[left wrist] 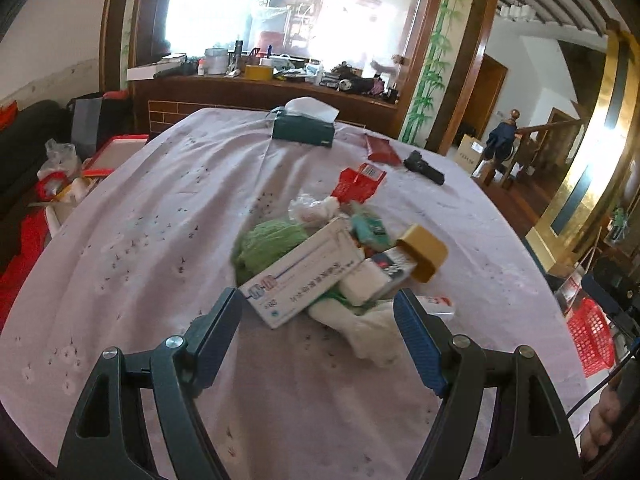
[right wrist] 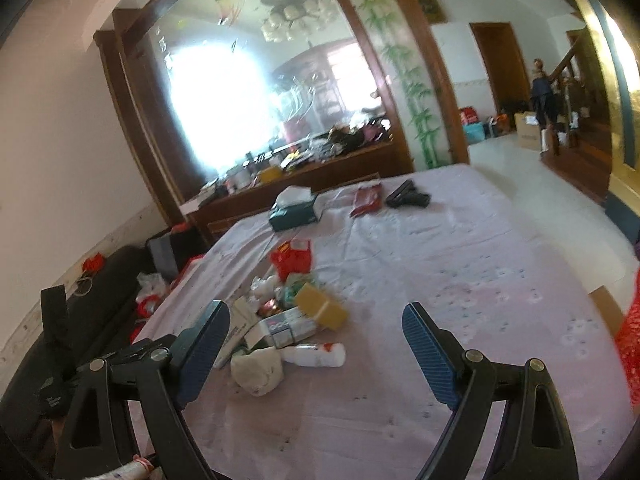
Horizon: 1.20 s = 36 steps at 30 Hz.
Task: Collect trash
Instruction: 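Move both open grippers back over the trash pile on the table, then grasp the white medicine box with the left gripper while the right gripper grasps the white bottle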
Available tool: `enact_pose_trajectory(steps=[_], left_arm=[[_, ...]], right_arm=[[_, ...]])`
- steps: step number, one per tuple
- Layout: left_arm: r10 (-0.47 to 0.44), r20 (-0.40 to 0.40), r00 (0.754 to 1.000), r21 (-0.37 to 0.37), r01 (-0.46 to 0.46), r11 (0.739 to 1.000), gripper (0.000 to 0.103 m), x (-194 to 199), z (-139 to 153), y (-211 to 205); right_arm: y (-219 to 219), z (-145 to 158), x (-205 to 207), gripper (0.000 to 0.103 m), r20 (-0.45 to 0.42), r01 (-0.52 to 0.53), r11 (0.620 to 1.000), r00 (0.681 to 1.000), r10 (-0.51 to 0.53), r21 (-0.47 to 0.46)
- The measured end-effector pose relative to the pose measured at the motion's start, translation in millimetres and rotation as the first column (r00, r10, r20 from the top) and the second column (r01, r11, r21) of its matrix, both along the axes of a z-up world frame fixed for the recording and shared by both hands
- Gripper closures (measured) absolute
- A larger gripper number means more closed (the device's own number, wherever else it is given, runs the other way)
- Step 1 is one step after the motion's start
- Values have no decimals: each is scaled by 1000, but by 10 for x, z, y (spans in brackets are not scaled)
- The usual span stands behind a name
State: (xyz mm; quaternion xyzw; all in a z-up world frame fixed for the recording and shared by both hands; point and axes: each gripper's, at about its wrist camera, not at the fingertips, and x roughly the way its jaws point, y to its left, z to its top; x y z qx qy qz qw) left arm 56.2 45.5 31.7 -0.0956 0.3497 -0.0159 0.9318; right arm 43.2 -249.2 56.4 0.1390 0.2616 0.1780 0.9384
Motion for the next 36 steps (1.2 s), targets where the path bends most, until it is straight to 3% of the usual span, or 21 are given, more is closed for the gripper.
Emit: enact_pose_trajectory(steps=[11, 16, 24, 33, 36], left_arm=[[-48, -74, 996, 32, 51, 998, 26, 359, -218, 2], [-66, -126, 990, 12, 68, 998, 26, 554, -354, 46], [-83, -162, 983, 67, 95, 993, 26, 794, -482, 31], [-114, -176, 978, 135, 139, 981, 26, 917, -587, -88], [-116, -193, 974, 164, 149, 975, 26, 957, -634, -98]], right_arm=[[284, -346, 419, 12, -133, -91, 996, 987, 88, -17], [386, -615, 670, 12, -222, -153, 988, 963, 152, 11], [525, -818, 973, 17, -297, -200, 980, 935, 195, 13], [662, -960, 1293, 29, -364, -262, 965, 896, 254, 27], [727, -1006, 1304, 39, -379, -285, 958, 885, 269, 15]])
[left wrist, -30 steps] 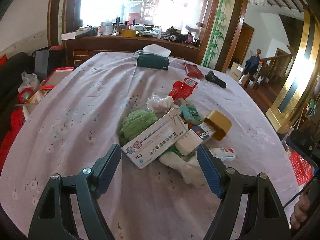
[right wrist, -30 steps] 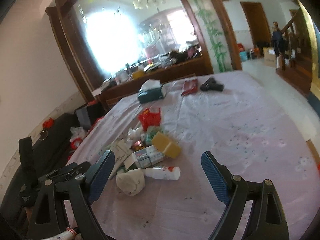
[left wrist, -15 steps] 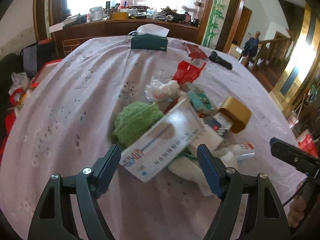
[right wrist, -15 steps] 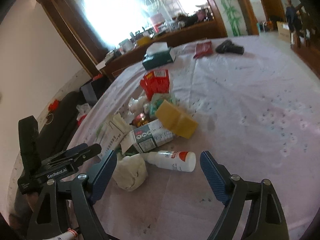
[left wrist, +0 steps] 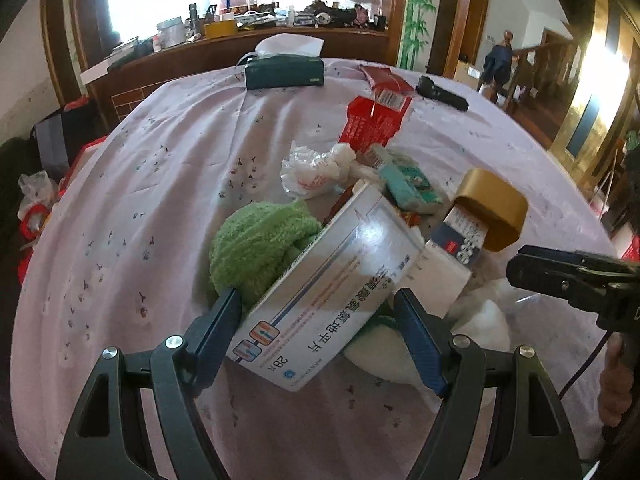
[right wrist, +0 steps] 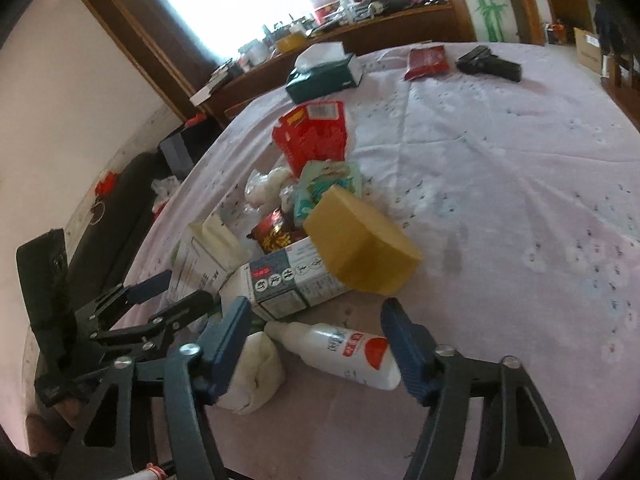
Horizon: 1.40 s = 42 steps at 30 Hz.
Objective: Collect trash
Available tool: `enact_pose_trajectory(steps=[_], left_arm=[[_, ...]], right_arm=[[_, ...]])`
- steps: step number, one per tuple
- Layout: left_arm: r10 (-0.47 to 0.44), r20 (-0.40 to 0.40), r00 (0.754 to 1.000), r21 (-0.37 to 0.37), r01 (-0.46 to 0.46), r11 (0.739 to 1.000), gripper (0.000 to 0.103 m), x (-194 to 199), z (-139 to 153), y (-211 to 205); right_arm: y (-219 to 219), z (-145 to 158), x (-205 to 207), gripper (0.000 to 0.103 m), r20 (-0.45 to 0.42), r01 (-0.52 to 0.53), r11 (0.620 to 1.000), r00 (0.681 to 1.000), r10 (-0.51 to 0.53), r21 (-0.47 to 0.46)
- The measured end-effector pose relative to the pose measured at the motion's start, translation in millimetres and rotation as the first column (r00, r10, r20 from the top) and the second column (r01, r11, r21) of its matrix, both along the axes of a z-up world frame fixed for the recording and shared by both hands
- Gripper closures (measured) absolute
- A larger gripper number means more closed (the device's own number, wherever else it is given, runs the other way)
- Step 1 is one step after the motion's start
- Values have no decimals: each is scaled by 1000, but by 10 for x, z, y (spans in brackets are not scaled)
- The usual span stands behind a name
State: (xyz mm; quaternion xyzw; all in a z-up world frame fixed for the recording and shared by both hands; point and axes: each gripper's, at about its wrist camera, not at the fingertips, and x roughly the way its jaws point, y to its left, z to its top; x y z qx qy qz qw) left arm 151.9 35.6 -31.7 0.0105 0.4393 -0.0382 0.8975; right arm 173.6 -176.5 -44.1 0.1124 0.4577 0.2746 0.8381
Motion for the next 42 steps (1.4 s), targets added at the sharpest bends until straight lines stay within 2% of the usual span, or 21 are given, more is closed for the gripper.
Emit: enact_pose_trajectory(steps=[2, 5, 10, 13, 16, 20, 27, 33, 39, 42], left_arm=[[2, -12, 1000, 43, -2, 999, 26, 22, -40, -9], [5, -21, 1000, 49, -4, 999, 26, 21, -70, 27], [23, -57, 998, 26, -22, 999, 28, 17, -131, 129], [32, -59, 998, -3, -32, 999, 29, -4, -121, 175], [37, -60, 998, -19, -38, 999, 31, -37, -119, 192], [37, -63, 997, -19, -39, 999, 33, -92, -122, 177], [42, -68, 997, -32, -44, 999, 33, -240, -86, 143], [61, -117, 991, -70, -69, 995, 33, -350, -94, 107], [64, -90, 994, -138, -76, 988, 33, -585, 147, 30], [39, -70, 997, -165, -50, 985, 33, -732, 301, -114]], right_arm=[[31, -44, -9, 45, -9, -13, 1000, 1000, 13, -23], [41, -101, -61, 58, -32, -39, 999, 999, 38, -38], [90, -143, -194, 59, -52, -91, 994, 995, 88, -66], [155, -159, -272, 59, -41, -108, 987, 994, 104, -119], [187, -200, -307, 69, -44, -111, 982, 993, 105, -153], [157, -196, -416, 69, -33, -104, 981, 994, 100, -161], [-104, -126, -702, 70, -7, -15, 990, 1000, 14, -143], [-329, -90, -846, 70, 7, 87, 989, 996, -87, -117], [-501, 28, -1009, 71, 47, 139, 988, 990, -136, -64], [-647, 125, -1131, 71, 78, 174, 984, 982, -172, -28]])
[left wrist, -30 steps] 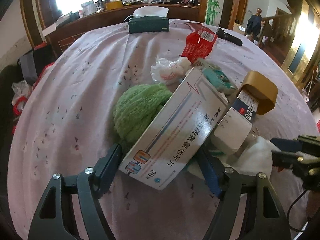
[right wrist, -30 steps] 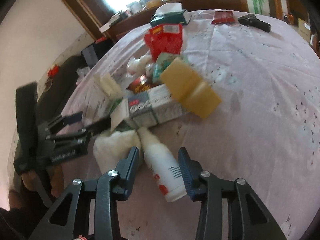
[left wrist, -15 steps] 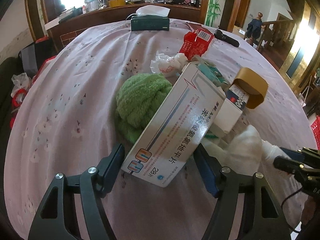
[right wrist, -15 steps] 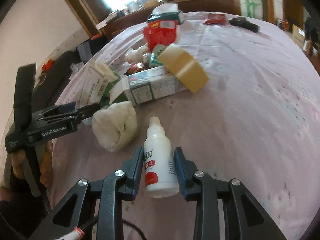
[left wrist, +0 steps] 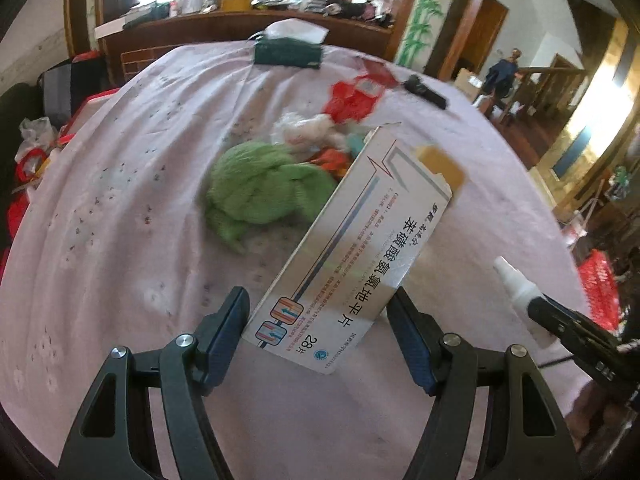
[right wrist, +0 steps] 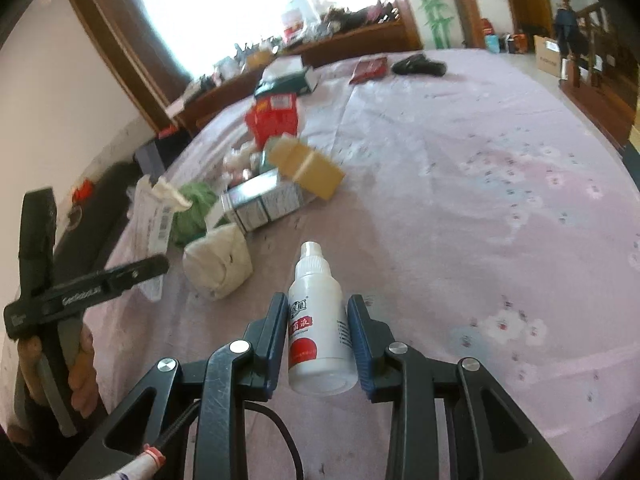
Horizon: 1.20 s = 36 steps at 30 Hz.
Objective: Collect trash
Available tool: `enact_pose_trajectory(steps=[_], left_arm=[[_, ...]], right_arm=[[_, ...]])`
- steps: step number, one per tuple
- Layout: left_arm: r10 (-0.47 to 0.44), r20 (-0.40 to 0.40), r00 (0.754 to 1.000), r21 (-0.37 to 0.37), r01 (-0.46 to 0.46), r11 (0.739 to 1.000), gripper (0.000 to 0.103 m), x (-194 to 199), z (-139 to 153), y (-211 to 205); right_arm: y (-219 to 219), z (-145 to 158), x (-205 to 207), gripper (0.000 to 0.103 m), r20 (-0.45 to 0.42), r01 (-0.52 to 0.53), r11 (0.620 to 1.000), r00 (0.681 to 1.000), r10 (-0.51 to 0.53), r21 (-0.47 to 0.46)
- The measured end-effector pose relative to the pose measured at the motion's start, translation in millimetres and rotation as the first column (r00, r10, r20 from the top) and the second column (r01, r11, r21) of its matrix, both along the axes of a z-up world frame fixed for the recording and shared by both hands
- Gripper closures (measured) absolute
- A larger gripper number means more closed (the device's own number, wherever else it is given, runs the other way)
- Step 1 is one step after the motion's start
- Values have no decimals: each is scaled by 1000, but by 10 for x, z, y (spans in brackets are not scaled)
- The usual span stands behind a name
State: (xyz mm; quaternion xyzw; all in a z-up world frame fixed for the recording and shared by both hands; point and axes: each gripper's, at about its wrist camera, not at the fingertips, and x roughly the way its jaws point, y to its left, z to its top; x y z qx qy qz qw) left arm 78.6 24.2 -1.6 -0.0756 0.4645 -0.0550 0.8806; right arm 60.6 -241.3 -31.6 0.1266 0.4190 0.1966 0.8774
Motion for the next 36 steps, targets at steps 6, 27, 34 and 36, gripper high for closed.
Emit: enact_pose_trajectory(steps=[6, 27, 34, 36], left_arm=[[-93, 42, 995, -56, 95, 994, 33, -245, 282, -463], [-346, 151, 926, -106, 363, 926, 33, -723, 814, -1864], [-394, 168, 904, -108, 414, 904, 33, -832, 898, -2113], [-407, 175, 896, -108, 429, 897, 33, -882, 928, -2179]], right_arm=[[-288, 225, -319, 71, 75, 76, 996, 994, -79, 42], [-1437, 924, -1437, 70, 279, 355, 926, 883, -376, 126], [-1665, 1054, -1727, 70, 315, 422, 897, 841, -440, 128], [-1710, 1088, -1778, 70, 321, 437, 890, 831, -454, 128]])
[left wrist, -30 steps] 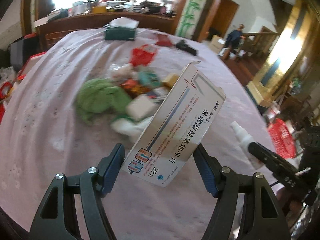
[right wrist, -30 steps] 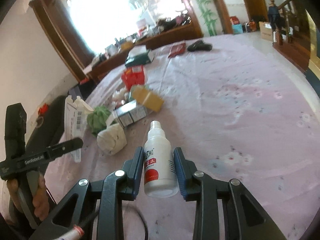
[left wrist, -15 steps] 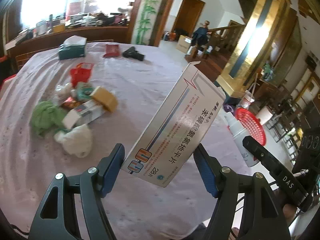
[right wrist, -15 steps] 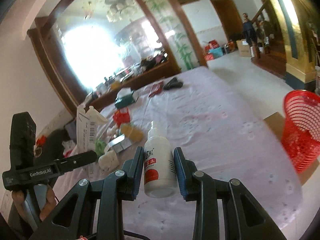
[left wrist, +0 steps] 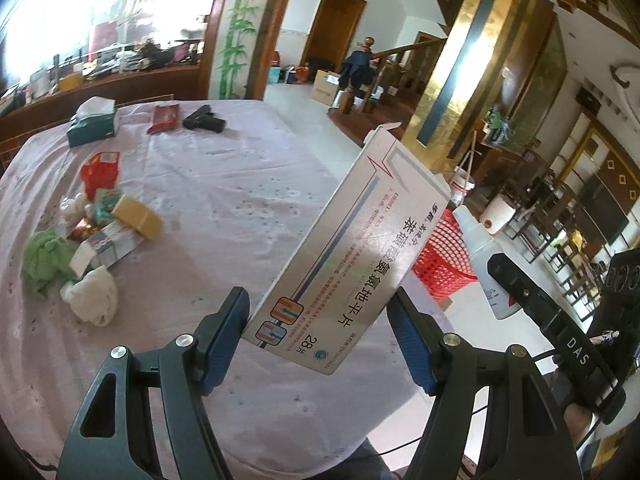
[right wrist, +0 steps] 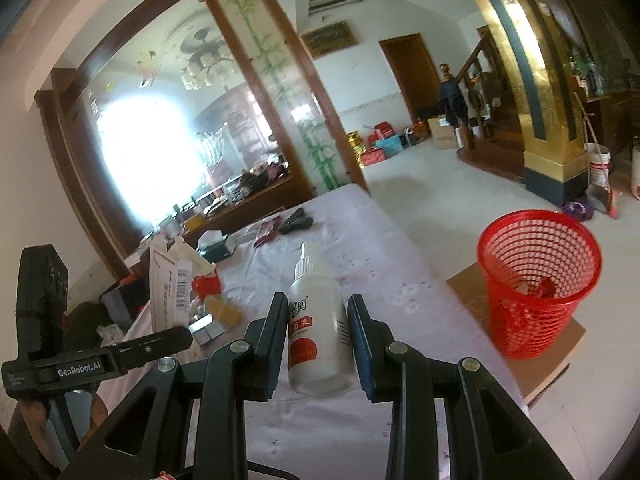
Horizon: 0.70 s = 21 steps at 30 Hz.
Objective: Collect trash
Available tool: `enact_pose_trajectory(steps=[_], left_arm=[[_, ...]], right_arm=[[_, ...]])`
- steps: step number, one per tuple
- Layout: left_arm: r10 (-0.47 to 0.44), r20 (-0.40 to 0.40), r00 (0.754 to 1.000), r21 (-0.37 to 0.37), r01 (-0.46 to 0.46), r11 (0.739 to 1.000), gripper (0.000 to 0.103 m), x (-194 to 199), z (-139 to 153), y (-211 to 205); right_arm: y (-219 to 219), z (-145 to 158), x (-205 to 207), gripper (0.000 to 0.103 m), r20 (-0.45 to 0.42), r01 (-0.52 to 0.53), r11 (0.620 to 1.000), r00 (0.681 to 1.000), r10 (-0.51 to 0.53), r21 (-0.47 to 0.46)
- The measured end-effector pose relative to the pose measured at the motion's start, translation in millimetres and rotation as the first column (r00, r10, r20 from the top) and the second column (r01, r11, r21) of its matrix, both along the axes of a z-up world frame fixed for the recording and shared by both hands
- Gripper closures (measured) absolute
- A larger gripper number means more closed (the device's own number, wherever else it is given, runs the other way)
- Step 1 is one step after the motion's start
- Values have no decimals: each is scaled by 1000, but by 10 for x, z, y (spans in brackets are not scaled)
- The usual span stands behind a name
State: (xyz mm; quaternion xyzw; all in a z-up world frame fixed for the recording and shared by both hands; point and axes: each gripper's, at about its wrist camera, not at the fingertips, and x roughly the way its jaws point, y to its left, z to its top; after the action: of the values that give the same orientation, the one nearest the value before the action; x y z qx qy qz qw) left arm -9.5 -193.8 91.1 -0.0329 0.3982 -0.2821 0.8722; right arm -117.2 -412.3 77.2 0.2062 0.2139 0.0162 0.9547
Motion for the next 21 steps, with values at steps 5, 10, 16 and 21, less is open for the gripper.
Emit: enact_pose_trajectory(steps=[5, 10, 16, 21], left_arm=[[-42, 16, 999, -18, 43, 999, 33, -71, 63, -193], [-75, 24, 997, -24, 75, 997, 33, -118, 111, -389], [-98, 28, 995, -27, 99, 995, 33, -116, 142, -596], [-115, 51, 992, -24, 116, 993, 33, -115, 190, -782]], right_arm=[[-124, 96, -167, 70, 25, 45, 999, 999, -45, -2], [-259, 180, -300, 70, 46, 93, 996, 995, -93, -4], [-433, 223, -414, 70, 60, 141, 990, 988, -140, 1], [-605, 277, -468, 70, 68, 175, 985, 982, -175, 0]])
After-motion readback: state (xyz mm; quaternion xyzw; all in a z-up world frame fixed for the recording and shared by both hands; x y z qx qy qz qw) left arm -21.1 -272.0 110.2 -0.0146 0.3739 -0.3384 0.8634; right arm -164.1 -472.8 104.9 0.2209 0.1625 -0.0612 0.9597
